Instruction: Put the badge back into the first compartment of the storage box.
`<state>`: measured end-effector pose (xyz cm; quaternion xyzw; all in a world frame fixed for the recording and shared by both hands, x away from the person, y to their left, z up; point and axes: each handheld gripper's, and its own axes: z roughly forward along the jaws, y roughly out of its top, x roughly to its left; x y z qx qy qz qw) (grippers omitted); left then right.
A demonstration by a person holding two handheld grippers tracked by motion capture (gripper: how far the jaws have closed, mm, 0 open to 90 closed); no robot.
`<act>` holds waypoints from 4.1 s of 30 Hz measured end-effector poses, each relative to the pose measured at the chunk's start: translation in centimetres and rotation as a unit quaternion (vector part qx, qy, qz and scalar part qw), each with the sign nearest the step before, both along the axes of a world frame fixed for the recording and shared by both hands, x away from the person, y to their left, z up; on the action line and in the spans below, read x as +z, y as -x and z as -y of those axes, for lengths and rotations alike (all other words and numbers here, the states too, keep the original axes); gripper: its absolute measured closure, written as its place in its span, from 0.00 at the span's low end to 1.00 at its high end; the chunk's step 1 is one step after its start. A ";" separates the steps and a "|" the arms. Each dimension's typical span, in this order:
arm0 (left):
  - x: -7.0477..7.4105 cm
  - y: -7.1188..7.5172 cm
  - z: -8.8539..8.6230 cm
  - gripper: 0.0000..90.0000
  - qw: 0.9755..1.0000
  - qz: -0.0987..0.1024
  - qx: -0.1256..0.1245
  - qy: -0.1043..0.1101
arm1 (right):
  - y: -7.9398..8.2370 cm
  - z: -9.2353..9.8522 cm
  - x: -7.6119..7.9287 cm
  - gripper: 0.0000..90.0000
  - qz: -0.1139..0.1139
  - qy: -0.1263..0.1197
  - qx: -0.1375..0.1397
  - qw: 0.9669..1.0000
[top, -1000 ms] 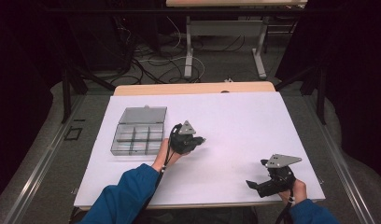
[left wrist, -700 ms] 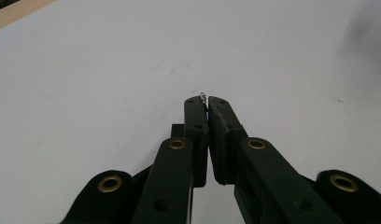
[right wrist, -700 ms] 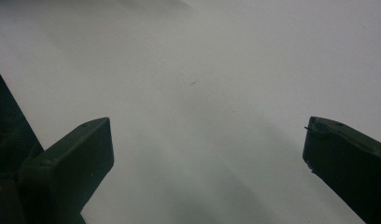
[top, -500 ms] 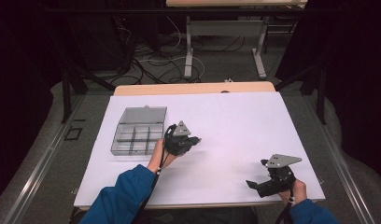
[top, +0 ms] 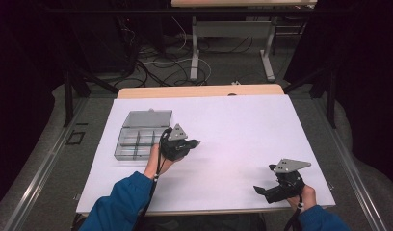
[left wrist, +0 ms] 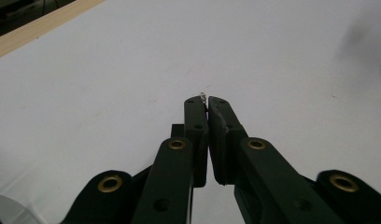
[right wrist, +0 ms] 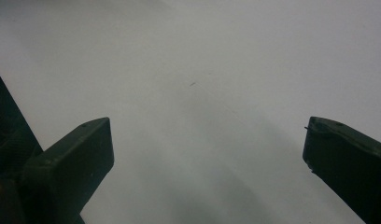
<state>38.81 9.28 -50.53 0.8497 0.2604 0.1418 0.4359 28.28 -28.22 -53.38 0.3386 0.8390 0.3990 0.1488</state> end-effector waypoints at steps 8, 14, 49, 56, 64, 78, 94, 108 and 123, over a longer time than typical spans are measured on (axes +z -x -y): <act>0.4 0.5 -1.0 0.96 1.000 0.001 0.010 0.005 | 0.0 0.0 0.0 0.02 0.000 -0.001 0.001 1.000; 0.6 0.6 -1.9 0.96 1.000 0.008 0.017 0.002 | 0.1 0.0 0.0 0.02 -0.002 -0.002 -0.003 1.000; 1.8 1.5 -9.1 0.96 0.994 0.024 0.105 0.028 | 0.0 -0.1 0.0 0.02 -0.001 0.003 0.003 1.000; 1.7 1.7 -10.0 0.96 0.992 0.021 0.118 0.029 | 0.0 -0.1 0.0 0.02 -0.001 0.004 0.003 1.000; 1.7 1.8 -11.2 0.96 0.990 0.024 0.133 0.034 | 0.0 -0.1 0.0 0.02 0.000 0.004 0.002 1.000; 1.6 2.0 -13.6 0.96 0.984 0.020 0.170 0.048 | 0.0 -0.1 0.0 0.02 -0.003 0.005 0.003 1.000; 1.5 2.0 -15.8 0.96 0.976 0.019 0.208 0.057 | 0.0 -0.1 0.1 0.02 -0.006 0.008 0.003 1.000; 1.4 1.8 -17.0 0.96 0.972 0.017 0.228 0.058 | 0.1 -0.1 0.1 0.02 -0.008 0.008 0.001 1.000; 1.0 1.4 -18.1 0.96 0.967 0.009 0.248 0.061 | 0.1 -0.1 0.0 0.02 -0.007 0.004 -0.001 1.000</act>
